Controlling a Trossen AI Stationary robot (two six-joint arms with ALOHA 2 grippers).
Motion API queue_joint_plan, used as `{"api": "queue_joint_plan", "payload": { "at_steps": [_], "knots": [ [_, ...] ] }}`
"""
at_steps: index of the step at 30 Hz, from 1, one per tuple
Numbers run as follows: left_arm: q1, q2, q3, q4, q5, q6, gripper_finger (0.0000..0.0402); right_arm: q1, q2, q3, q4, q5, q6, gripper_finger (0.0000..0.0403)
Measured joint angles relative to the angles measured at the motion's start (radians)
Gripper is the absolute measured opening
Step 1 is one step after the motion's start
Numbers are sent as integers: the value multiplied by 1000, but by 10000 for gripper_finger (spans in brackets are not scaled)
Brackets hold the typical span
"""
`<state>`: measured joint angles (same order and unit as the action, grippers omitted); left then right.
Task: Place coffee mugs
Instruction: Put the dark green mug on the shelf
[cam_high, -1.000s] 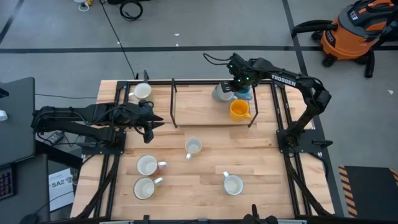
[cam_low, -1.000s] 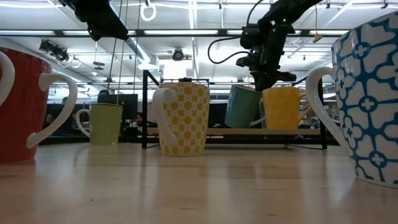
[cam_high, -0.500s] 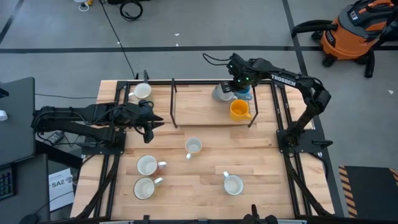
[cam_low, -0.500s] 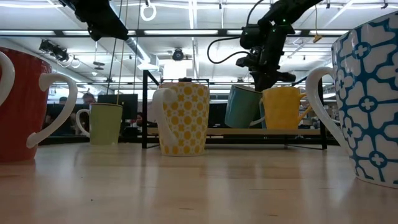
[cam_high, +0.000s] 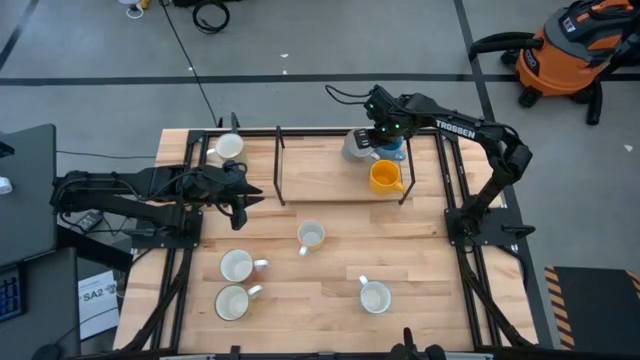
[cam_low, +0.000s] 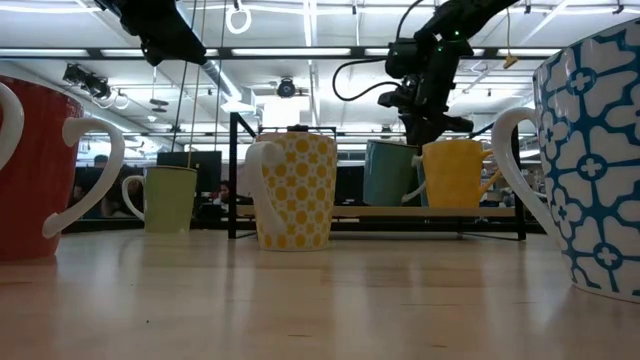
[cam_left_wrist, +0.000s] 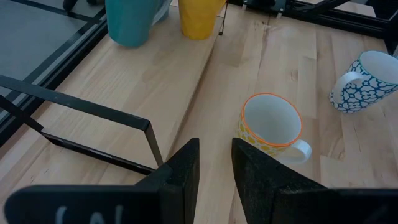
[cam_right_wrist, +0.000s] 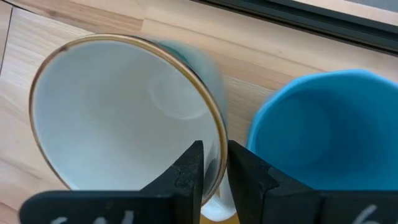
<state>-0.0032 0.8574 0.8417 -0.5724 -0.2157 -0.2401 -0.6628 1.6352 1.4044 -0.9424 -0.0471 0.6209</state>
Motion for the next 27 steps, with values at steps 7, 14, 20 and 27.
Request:
{"api": "queue_joint_plan", "payload": {
  "at_steps": [7,14,20,27],
  "knots": [
    [0,0,0,0,0,0,100,0,0,0,16,0,-20,76],
    [0,0,0,0,0,0,100,-2,0,0,37,-2,-22,76],
    [0,0,0,0,0,0,100,-3,0,0,37,-5,-22,76],
    [0,0,0,0,0,0,100,-3,0,0,37,-5,-22,77]
  ]
}}
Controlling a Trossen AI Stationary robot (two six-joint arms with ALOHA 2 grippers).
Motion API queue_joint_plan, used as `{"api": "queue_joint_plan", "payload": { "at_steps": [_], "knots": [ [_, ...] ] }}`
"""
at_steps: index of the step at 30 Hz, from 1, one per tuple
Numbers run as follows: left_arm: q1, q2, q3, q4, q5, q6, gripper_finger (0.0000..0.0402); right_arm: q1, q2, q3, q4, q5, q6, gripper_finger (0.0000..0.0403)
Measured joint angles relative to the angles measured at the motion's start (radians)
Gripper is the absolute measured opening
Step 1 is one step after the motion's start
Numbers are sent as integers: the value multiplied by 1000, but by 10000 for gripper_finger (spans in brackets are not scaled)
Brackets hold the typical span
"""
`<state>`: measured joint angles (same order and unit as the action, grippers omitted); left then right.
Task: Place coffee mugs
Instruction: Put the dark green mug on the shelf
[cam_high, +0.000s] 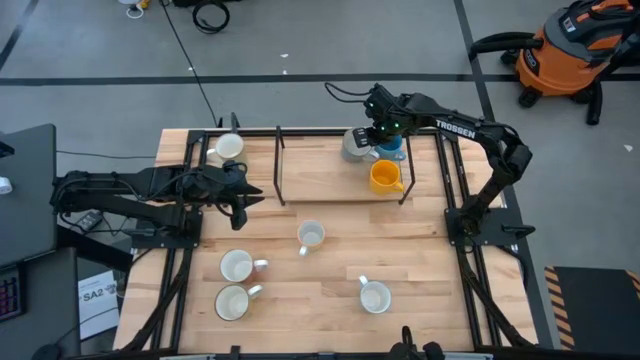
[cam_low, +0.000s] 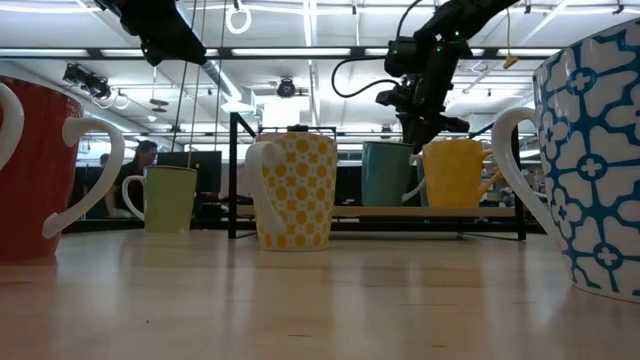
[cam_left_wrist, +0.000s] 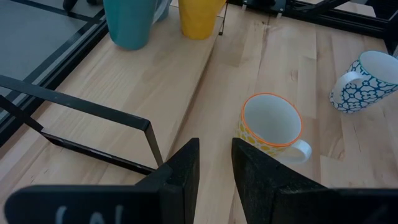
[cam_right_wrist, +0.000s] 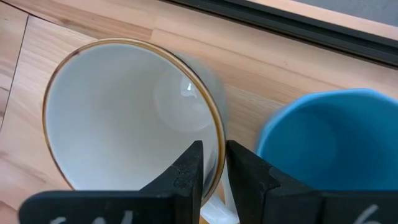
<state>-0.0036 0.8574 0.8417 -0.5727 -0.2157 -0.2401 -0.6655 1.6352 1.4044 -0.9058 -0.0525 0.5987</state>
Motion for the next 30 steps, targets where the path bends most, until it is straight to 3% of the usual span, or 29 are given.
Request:
{"api": "queue_joint_plan", "payload": {
  "at_steps": [13,30],
  "knots": [
    [0,0,0,0,0,0,100,0,0,1,0,0,0,140],
    [0,0,0,0,0,0,100,-3,0,1,-1,-4,0,141]
  ]
}}
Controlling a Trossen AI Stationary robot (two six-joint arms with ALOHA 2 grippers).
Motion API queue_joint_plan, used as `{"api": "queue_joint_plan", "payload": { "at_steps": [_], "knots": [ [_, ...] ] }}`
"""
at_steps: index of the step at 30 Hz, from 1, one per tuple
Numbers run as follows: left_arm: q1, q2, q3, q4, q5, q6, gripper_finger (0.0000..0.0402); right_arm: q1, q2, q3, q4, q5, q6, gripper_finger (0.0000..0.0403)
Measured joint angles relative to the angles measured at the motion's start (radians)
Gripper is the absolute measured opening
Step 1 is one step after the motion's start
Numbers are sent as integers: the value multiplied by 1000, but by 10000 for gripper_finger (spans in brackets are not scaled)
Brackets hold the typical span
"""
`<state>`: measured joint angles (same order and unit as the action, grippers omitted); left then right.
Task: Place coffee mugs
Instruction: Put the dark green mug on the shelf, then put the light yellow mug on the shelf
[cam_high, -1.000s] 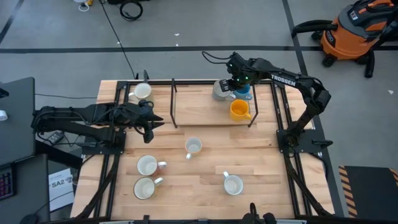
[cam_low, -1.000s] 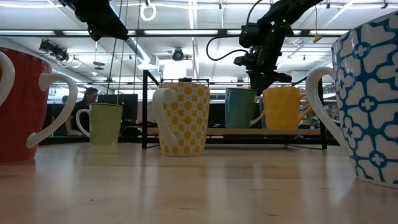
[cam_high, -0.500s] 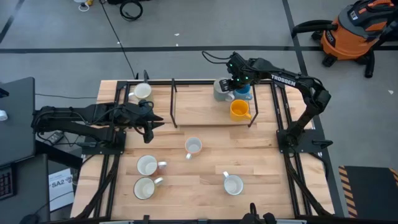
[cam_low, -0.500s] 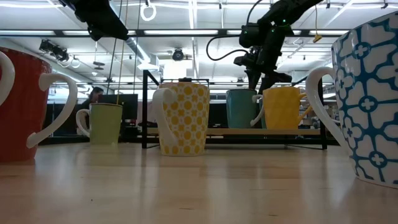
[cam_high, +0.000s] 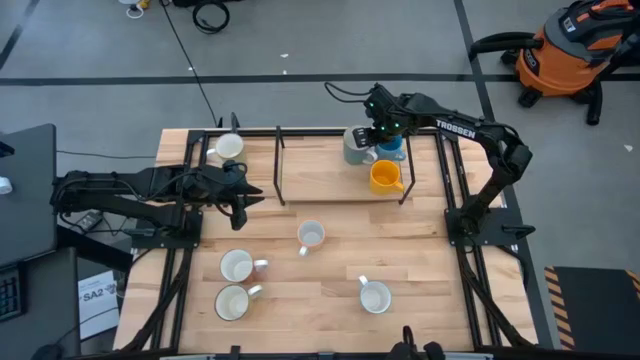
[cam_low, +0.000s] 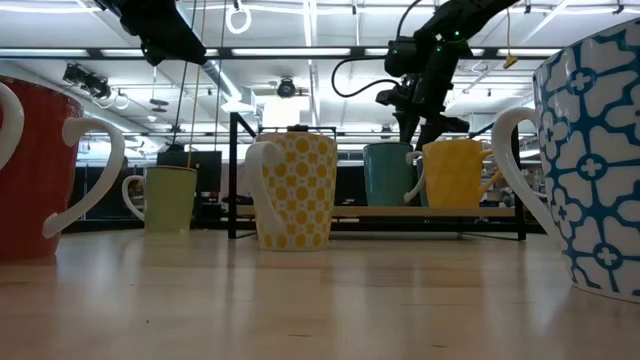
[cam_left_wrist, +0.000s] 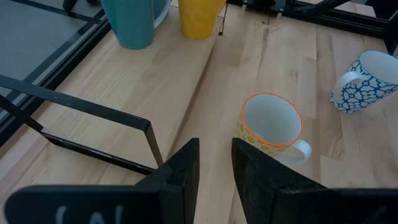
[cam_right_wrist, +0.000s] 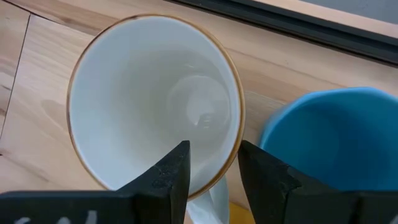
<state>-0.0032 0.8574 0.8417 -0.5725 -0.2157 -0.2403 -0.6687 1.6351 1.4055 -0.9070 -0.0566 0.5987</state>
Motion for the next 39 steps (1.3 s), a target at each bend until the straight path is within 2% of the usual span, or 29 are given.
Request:
{"api": "queue_joint_plan", "payload": {
  "at_steps": [4,11,25,39],
  "knots": [
    [0,0,0,0,0,0,100,-7,-1,0,0,0,0,140],
    [0,0,0,0,0,0,100,-26,-1,0,0,-68,0,140],
    [0,0,0,0,0,-1,100,-50,-8,0,2,-76,1,140],
    [0,0,0,0,0,-1,100,-52,-197,0,58,-114,1,140]
  ]
}}
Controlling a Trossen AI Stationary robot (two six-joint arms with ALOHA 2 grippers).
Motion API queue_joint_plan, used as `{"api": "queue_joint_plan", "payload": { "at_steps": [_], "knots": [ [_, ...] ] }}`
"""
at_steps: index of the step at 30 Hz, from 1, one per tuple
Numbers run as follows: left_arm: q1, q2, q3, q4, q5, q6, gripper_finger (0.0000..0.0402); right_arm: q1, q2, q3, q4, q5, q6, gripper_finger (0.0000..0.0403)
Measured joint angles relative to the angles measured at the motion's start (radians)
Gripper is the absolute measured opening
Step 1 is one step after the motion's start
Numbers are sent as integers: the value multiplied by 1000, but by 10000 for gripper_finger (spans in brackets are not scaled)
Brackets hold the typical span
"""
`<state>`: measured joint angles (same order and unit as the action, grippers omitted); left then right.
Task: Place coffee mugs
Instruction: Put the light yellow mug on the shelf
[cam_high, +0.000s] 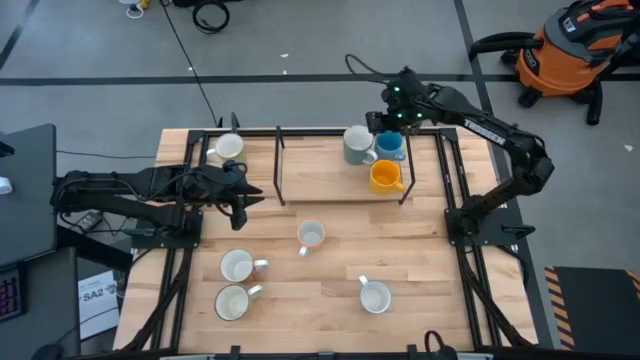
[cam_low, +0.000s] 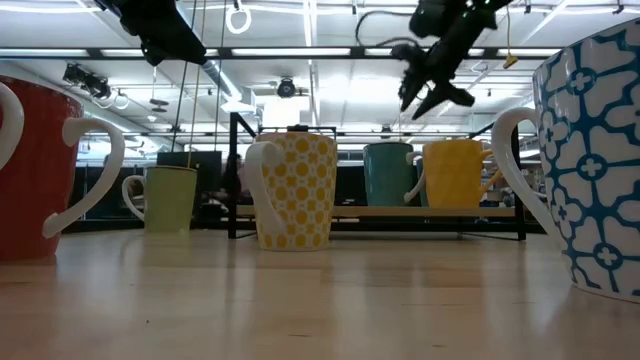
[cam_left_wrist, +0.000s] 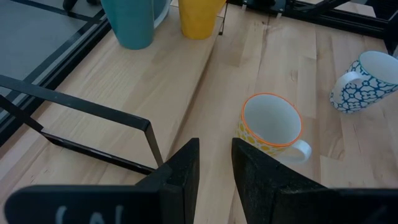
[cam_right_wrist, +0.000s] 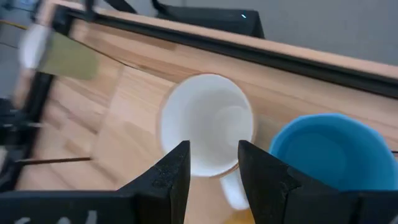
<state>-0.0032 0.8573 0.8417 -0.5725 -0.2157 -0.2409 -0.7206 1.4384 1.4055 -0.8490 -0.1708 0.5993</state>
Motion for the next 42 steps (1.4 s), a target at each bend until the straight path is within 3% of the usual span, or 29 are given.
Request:
{"api": "queue_joint_plan", "payload": {
  "at_steps": [12,17,21,26,35,42],
  "knots": [
    [0,0,0,0,0,-5,100,157,-137,0,3,4,0,140],
    [0,0,0,0,28,-115,100,254,-134,0,3,21,-11,140],
    [-11,0,0,-2,178,-328,100,325,-112,-1,2,40,-73,140],
    [-110,0,0,-15,371,-608,99,401,-88,-1,3,98,-127,140],
    [-400,0,1,-99,397,-1271,87,491,-81,-1,3,104,-260,140],
    [-603,30,1,-117,395,-1625,87,538,-81,-1,2,181,-341,140]
  ]
}}
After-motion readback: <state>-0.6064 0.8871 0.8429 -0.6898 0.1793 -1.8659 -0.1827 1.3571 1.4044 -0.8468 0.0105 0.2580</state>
